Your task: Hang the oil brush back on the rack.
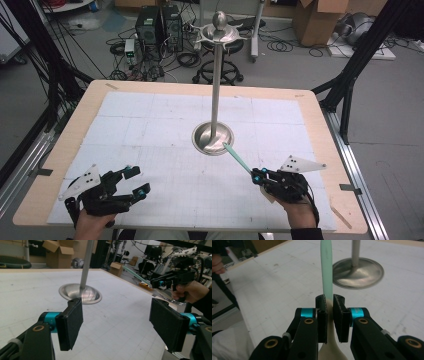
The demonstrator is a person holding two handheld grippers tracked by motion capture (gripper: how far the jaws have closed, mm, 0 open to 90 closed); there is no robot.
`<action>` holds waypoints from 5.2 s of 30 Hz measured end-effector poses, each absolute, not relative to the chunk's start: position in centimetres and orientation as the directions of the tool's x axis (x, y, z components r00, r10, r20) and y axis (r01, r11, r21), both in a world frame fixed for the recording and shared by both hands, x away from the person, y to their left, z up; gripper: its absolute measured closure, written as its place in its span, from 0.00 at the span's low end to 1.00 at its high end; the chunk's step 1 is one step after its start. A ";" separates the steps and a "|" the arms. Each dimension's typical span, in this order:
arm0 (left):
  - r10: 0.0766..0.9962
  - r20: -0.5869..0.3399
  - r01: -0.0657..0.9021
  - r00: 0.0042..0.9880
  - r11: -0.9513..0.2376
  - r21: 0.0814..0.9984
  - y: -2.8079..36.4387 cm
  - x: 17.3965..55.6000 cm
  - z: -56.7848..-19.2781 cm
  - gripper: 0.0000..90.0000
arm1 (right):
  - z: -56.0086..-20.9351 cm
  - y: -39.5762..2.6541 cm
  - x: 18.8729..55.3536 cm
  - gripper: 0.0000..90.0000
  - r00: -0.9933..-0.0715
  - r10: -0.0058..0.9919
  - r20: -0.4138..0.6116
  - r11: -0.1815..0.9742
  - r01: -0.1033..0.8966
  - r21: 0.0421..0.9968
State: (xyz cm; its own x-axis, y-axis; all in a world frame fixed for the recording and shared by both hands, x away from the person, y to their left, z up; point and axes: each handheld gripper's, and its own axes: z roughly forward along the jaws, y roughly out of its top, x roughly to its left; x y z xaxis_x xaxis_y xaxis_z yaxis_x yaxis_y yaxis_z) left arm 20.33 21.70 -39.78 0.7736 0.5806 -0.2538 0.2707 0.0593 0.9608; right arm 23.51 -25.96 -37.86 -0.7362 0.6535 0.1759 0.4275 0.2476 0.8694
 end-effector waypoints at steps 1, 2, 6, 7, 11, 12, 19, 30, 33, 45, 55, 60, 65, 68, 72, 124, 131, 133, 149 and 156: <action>0.580 -0.247 0.263 0.776 0.058 0.963 21.5 20.3 -39.5 0.29 | -37.7 -25.7 23.4 0.91 -0.748 0.642 0.168 0.253 0.414 0.875; 0.574 -0.249 0.258 0.780 0.068 0.964 21.3 20.2 -39.4 0.27 | -37.3 -25.1 23.1 0.91 -0.769 0.617 0.167 0.258 0.399 0.880; 0.544 -0.238 0.248 0.804 0.057 0.967 20.7 20.4 -38.9 0.28 | -37.0 -24.4 22.9 0.91 -0.792 0.589 0.162 0.264 0.378 0.887; 0.529 -0.245 0.252 0.812 0.059 0.966 20.5 20.5 -38.8 0.29 | -36.8 -24.1 22.8 0.91 -0.805 0.570 0.164 0.261 0.367 0.893; 0.458 -0.267 0.261 0.848 0.078 0.962 19.3 20.8 -38.1 0.31 | -36.6 -23.5 22.6 0.91 -0.825 0.541 0.163 0.253 0.345 0.904; 0.447 -0.265 0.259 0.854 0.076 0.963 19.0 20.8 -37.9 0.32 | -36.4 -23.1 22.4 0.91 -0.838 0.521 0.161 0.255 0.334 0.908; 0.410 -0.260 0.255 0.874 0.069 0.965 16.9 21.5 -36.8 0.36 | -35.7 -21.7 21.7 0.91 -0.885 0.438 0.159 0.236 0.284 0.929; 0.346 -0.260 0.249 0.901 0.077 0.965 15.0 22.0 -35.9 0.45 | -35.5 -20.7 21.3 0.91 -0.928 0.332 0.170 0.189 0.242 0.952; 0.324 -0.263 0.248 0.909 0.087 0.965 14.9 22.0 -35.7 0.45 | -35.4 -20.6 21.2 0.91 -0.933 0.314 0.175 0.176 0.238 0.955; 0.243 -0.267 0.247 0.933 0.108 0.963 13.7 22.1 -35.2 0.59 | -35.5 -20.1 21.1 0.91 -0.954 0.246 0.172 0.143 0.211 0.967; 0.209 -0.256 0.238 0.944 0.109 0.965 13.2 22.3 -34.9 0.72 | -35.5 -19.6 21.0 0.91 -0.963 0.210 0.172 0.140 0.204 0.969; 0.193 -0.256 0.236 0.947 0.118 0.964 13.3 22.2 -34.8 0.78 | -35.6 -19.4 21.0 0.91 -0.964 0.194 0.182 0.134 0.210 0.968; 0.172 -0.236 0.220 0.956 0.109 0.969 13.2 21.9 -34.4 0.81 | -35.7 -19.4 21.0 0.91 -0.967 0.185 0.177 0.142 0.204 0.969; 0.150 -0.226 0.210 0.963 0.113 0.971 13.0 21.7 -34.1 0.83 | -35.7 -19.2 21.0 0.91 -0.969 0.177 0.173 0.145 0.200 0.969; 0.127 -0.221 0.207 0.967 0.113 0.972 12.9 21.5 -33.9 0.84 | -35.7 -19.1 20.9 0.91 -0.973 0.161 0.166 0.151 0.191 0.970; 0.339 -0.165 0.227 0.926 -0.152 0.962 10.8 20.3 -30.3 0.85 | -35.5 -14.7 19.9 0.86 -0.937 0.351 -0.005 0.295 0.105 0.950; 0.341 -0.170 0.231 0.924 -0.147 0.962 10.7 20.2 -30.4 0.85 | -35.5 -14.5 19.7 0.89 -0.936 0.351 -0.005 0.303 0.108 0.947; 0.334 -0.172 0.228 0.927 -0.134 0.964 10.8 20.2 -30.5 0.84 | -35.5 -14.5 19.7 0.89 -0.938 0.348 -0.001 0.301 0.111 0.947; -0.008 -0.172 0.172 0.985 0.029 0.985 12.3 20.4 -30.9 0.56 | -35.5 -13.9 20.4 0.89 -0.990 -0.044 0.137 0.207 0.125 0.970; -0.072 -0.160 0.163 0.984 0.032 0.986 11.8 20.1 -31.0 0.65 | -35.5 -13.8 20.3 0.89 -0.983 -0.111 0.149 0.189 0.126 0.974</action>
State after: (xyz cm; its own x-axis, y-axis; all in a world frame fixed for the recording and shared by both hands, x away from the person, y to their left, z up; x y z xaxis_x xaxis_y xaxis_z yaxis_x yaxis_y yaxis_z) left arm 20.10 11.80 -30.95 0.9844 -0.0723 -0.1603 0.1629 0.0322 0.9861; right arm 20.28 -13.76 -35.45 -0.9826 -0.1108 0.1490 0.1263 0.1892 0.9738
